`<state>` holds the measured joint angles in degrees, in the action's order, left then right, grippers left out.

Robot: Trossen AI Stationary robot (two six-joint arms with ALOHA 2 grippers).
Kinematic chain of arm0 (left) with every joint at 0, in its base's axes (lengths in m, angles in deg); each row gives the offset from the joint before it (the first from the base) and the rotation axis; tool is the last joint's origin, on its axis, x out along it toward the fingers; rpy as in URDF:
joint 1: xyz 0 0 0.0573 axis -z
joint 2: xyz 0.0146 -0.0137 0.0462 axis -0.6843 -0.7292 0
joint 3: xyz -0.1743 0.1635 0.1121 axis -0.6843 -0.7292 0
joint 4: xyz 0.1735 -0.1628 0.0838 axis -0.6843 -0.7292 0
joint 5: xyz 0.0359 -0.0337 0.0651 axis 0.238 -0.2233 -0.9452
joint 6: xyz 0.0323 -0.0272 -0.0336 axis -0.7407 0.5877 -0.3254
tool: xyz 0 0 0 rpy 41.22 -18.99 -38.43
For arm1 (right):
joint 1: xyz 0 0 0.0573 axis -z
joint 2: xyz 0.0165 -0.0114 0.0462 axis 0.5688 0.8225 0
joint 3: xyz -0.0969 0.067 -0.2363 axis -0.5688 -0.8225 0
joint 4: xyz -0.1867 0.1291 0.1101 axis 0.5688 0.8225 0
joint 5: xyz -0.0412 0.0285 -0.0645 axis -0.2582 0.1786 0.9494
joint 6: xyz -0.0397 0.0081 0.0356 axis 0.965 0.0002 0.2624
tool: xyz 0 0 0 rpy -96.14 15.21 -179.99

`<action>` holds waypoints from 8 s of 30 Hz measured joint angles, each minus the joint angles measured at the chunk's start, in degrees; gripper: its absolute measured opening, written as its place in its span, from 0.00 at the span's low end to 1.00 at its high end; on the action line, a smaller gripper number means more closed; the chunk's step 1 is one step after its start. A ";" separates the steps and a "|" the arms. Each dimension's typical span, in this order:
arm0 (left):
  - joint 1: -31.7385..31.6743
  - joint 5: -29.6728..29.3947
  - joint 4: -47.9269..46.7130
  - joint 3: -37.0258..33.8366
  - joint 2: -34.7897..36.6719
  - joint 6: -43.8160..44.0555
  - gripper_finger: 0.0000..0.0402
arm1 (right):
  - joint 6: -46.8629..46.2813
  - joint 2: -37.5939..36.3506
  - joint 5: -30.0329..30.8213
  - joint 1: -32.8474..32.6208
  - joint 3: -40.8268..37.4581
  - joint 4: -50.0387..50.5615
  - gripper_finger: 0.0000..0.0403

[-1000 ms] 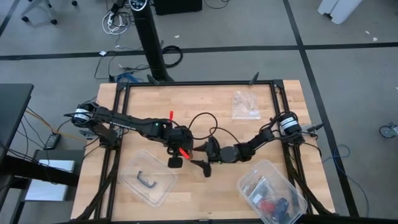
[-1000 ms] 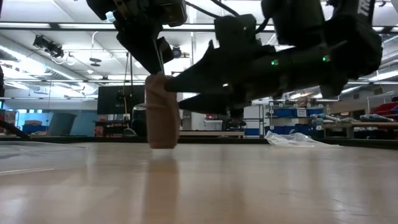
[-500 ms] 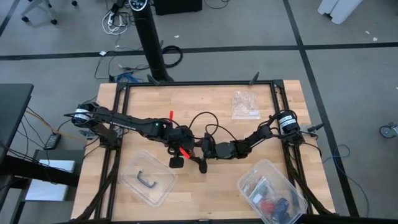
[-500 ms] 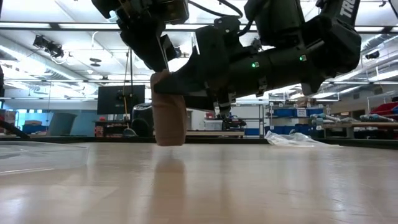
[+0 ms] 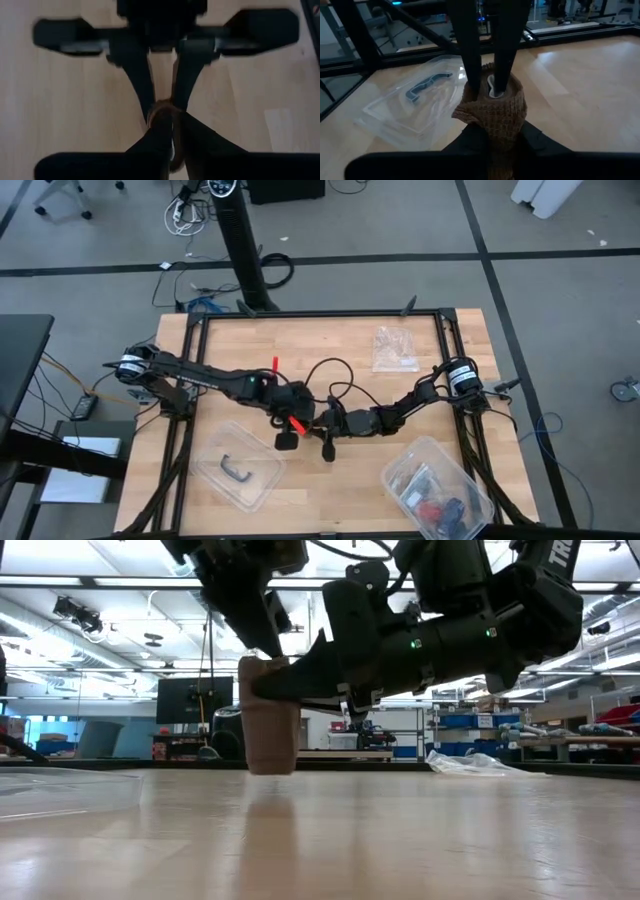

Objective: Roll bandage
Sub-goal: Roll the brown bandage, then put the rolled brown bandage into the transparent zip bag

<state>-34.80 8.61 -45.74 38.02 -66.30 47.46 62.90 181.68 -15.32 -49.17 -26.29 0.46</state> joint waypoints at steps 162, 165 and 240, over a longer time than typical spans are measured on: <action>-3.88 -15.84 46.01 -40.76 31.47 -3.70 0.23 | -26.78 -36.96 -1.48 3.57 -4.58 66.01 0.21; -5.55 -12.95 44.30 -40.75 31.43 0.98 0.20 | -39.43 -36.60 -1.77 1.56 -8.86 61.38 0.28; -15.58 -4.34 44.51 -40.97 31.45 12.13 0.02 | -73.17 -11.64 -12.06 13.12 -12.41 19.32 0.46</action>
<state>-50.38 4.27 -1.22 -2.94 -34.85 59.59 -10.27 170.03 -27.39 -36.05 -38.70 19.78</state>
